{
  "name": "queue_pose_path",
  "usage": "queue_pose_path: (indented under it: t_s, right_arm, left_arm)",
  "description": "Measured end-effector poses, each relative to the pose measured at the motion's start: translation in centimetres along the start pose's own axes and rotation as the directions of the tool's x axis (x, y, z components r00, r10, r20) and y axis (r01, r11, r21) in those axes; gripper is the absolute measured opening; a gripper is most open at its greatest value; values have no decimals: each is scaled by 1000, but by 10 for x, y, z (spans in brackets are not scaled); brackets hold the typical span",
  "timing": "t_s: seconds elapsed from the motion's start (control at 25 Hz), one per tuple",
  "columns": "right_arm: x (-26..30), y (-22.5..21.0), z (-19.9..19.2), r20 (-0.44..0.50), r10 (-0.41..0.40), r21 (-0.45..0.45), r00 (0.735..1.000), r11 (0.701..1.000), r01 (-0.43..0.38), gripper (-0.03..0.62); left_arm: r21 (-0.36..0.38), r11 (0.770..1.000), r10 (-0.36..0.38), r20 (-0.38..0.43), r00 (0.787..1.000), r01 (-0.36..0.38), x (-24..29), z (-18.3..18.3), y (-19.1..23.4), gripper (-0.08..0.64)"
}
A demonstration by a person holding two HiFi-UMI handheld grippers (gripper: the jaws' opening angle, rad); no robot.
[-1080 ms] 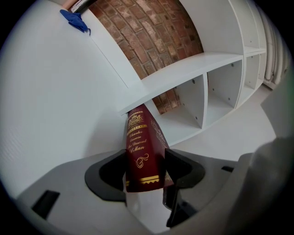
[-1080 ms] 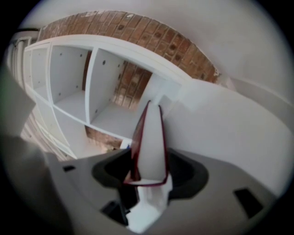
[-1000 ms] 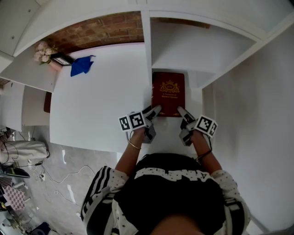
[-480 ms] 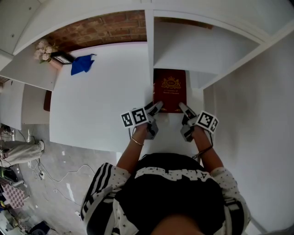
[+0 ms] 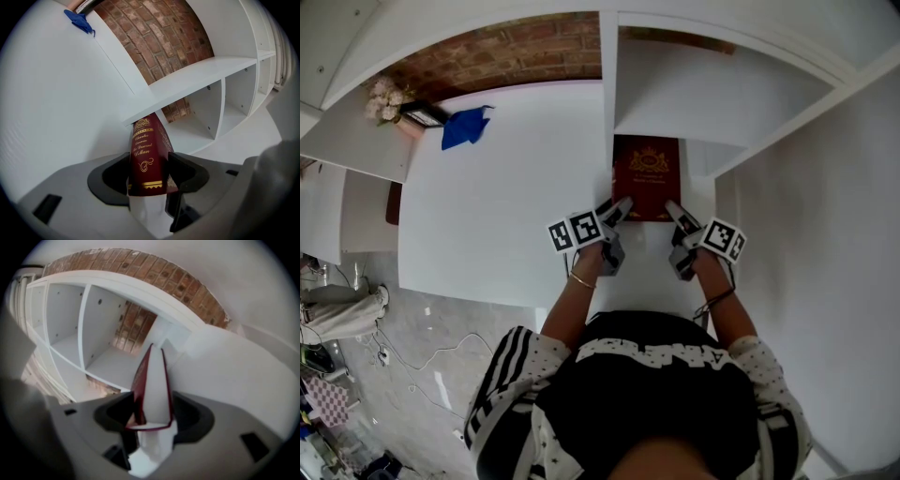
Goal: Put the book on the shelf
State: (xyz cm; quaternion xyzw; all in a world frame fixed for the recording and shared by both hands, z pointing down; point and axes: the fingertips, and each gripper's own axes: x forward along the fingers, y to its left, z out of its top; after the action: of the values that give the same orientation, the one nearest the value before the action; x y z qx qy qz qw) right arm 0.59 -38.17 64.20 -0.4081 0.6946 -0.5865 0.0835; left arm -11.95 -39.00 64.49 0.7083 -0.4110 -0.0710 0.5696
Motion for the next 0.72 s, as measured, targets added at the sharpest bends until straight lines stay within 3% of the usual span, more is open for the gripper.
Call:
queue_pose_path:
  t_s: [0.24,0.36,0.44,0.52,0.72]
  right_arm:
    - [-6,1,-3,-31,-30,-76,999,997,28,264]
    - [-12,2,-5,-25,-35,-69,999,997,33,262]
    - [-17,2,-7,-30,-41,-53,999,998,40,238]
    - [-18,3,-8,-39,-28,-53,999,998,26,166]
    - [-17,0,-6,-40,-64,-25,997,998,63,155]
  left_arm:
    - [-24,1000,-2,5,1000,2,3,3,2,279]
    - [-28,1000,0,11,1000,0,4,6,2,279]
    - [-29,1000,5,9,1000,-5,4,6,3,279]
    - [-28,1000,11,8,1000,-11,4,6,3,278]
    - [-35,999,14,15,1000,-13,8,9,6,279]
